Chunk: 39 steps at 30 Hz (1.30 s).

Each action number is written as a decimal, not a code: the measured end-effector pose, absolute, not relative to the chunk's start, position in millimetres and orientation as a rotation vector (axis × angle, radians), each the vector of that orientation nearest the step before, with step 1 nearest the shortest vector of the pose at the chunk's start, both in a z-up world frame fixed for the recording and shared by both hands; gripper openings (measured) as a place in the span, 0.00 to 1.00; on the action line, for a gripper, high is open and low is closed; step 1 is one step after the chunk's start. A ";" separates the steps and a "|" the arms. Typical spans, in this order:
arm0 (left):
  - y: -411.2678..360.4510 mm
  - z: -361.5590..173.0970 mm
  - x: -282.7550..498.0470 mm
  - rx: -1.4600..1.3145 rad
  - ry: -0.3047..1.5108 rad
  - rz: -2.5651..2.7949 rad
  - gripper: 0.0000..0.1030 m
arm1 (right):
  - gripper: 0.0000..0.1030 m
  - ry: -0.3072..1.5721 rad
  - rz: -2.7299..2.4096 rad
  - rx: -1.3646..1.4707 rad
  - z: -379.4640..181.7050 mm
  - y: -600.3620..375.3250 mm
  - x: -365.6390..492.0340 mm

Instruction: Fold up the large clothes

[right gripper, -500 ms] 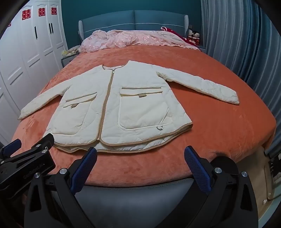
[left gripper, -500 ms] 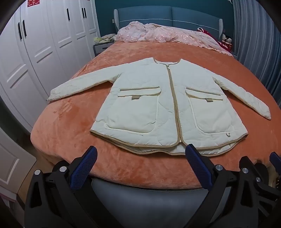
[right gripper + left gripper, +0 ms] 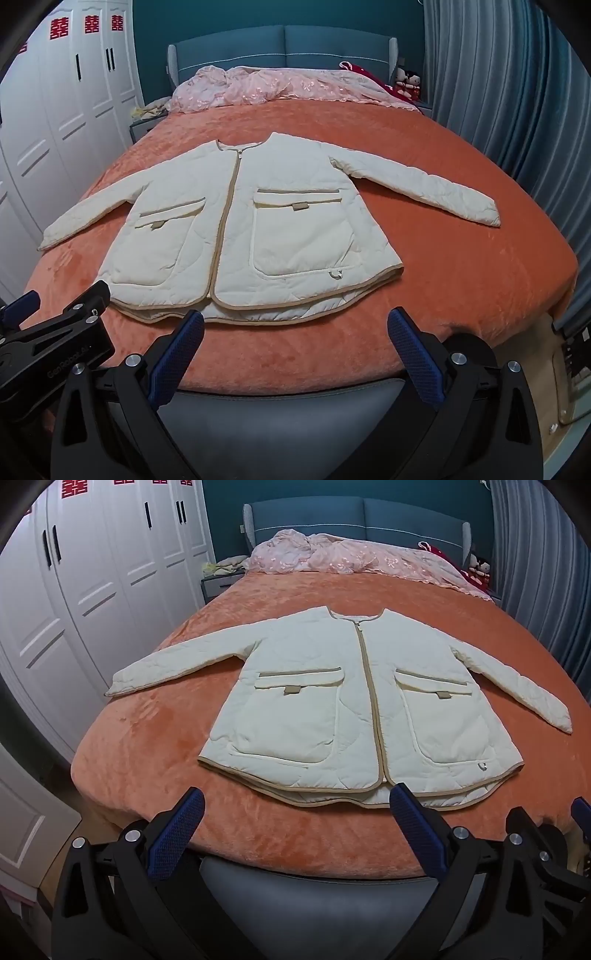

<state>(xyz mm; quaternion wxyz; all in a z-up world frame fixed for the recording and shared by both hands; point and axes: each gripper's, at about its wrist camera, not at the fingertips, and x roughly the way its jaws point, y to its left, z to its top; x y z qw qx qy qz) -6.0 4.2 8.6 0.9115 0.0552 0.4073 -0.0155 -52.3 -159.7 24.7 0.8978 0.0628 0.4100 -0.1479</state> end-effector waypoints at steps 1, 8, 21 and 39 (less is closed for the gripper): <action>4.1 8.8 -5.8 0.114 0.839 -0.031 0.95 | 0.95 0.846 -0.309 0.126 24.5 -157.4 -52.2; 7.1 8.4 -5.2 0.103 0.846 -0.032 0.95 | 0.95 0.842 -0.314 0.111 27.1 -154.2 -53.5; 7.0 6.6 -6.0 0.105 0.844 -0.032 0.95 | 0.95 0.841 -0.312 0.111 27.2 -152.3 -52.8; 10.7 6.3 -4.7 0.100 0.848 -0.036 0.95 | 0.95 0.841 -0.313 0.110 27.6 -151.8 -53.0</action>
